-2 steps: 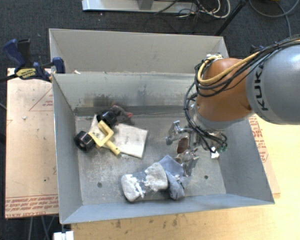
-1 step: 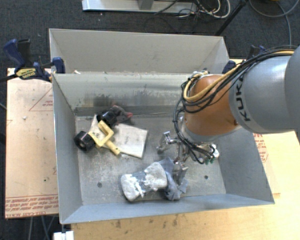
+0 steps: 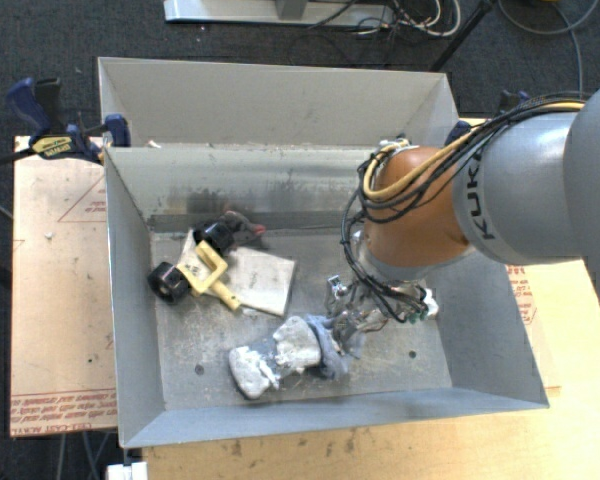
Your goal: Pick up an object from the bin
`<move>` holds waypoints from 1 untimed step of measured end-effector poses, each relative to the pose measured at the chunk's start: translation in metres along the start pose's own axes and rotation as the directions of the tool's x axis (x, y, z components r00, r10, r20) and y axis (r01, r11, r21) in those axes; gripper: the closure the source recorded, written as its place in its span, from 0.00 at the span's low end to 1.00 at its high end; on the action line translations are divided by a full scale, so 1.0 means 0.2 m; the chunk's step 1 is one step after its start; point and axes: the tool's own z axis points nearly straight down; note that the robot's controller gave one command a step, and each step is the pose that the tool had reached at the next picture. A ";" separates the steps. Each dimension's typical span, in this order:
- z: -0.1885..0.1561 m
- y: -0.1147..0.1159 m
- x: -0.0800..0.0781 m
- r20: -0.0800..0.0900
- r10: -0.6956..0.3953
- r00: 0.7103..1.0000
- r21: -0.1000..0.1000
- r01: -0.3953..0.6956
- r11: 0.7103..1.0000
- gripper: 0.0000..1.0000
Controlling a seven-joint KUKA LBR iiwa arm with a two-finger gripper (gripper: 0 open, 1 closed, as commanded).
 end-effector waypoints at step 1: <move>0.00 0.00 0.00 0.000 0.000 1.000 0.000 0.000 1.000 1.00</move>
Offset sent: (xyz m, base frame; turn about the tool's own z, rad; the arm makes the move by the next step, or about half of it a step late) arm 0.0001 0.0000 0.0004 0.0000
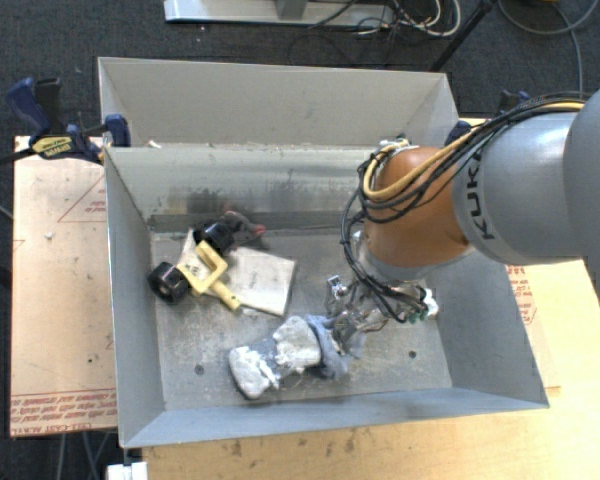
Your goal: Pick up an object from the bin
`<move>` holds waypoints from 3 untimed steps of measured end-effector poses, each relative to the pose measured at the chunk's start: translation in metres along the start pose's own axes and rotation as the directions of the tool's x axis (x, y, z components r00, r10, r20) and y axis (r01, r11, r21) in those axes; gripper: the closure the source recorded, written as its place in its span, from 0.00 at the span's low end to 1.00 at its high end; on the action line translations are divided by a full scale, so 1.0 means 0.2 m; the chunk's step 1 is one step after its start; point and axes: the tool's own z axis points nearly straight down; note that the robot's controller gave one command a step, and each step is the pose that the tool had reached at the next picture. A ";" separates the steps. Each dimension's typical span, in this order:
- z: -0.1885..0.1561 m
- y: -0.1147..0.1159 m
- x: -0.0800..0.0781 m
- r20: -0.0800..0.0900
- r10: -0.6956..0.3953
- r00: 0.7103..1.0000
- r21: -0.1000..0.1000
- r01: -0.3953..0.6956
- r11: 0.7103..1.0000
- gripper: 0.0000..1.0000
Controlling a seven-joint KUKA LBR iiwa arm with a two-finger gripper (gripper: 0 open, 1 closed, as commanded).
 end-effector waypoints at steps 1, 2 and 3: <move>0.00 0.00 0.00 0.000 0.000 1.000 0.000 0.000 1.000 1.00; -0.02 0.00 0.01 -0.002 -0.001 1.000 0.000 0.001 1.000 1.00; -0.12 0.01 0.01 -0.001 0.000 1.000 0.000 0.000 1.000 1.00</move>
Offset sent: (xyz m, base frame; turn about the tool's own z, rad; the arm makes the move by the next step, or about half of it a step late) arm 0.0001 -0.0001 0.1069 0.0000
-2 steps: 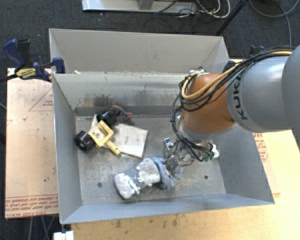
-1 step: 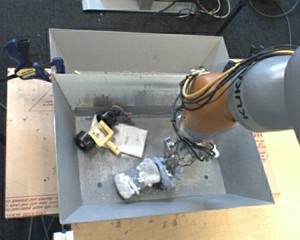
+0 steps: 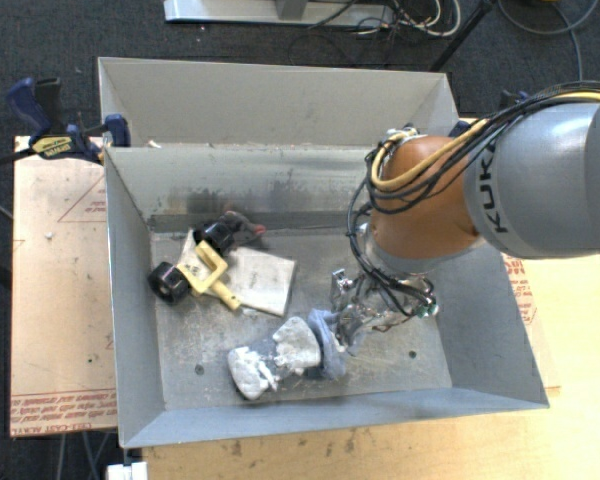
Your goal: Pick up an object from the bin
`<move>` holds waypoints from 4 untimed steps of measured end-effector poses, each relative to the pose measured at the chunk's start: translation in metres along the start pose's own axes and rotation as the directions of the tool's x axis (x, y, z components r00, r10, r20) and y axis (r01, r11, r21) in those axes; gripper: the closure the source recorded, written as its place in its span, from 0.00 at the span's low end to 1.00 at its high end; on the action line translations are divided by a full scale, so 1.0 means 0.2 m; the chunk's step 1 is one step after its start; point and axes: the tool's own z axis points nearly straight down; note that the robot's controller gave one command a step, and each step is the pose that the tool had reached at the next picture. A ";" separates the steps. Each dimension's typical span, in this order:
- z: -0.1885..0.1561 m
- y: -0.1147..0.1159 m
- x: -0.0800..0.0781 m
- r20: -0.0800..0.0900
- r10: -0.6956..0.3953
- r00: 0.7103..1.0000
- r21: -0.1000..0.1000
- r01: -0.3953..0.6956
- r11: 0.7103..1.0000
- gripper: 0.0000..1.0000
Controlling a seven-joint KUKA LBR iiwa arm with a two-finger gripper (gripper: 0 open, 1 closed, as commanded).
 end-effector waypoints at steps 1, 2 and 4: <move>-0.06 0.00 -0.01 0.009 0.000 1.000 0.004 0.000 1.000 1.00; -0.10 0.00 -0.01 0.009 0.000 1.000 0.004 0.000 1.000 1.00; -0.21 0.00 0.00 -0.001 0.002 1.000 -0.001 -0.002 1.000 1.00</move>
Offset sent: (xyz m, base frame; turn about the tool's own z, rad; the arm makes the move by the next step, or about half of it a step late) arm 0.0000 -0.0001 0.0343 0.0000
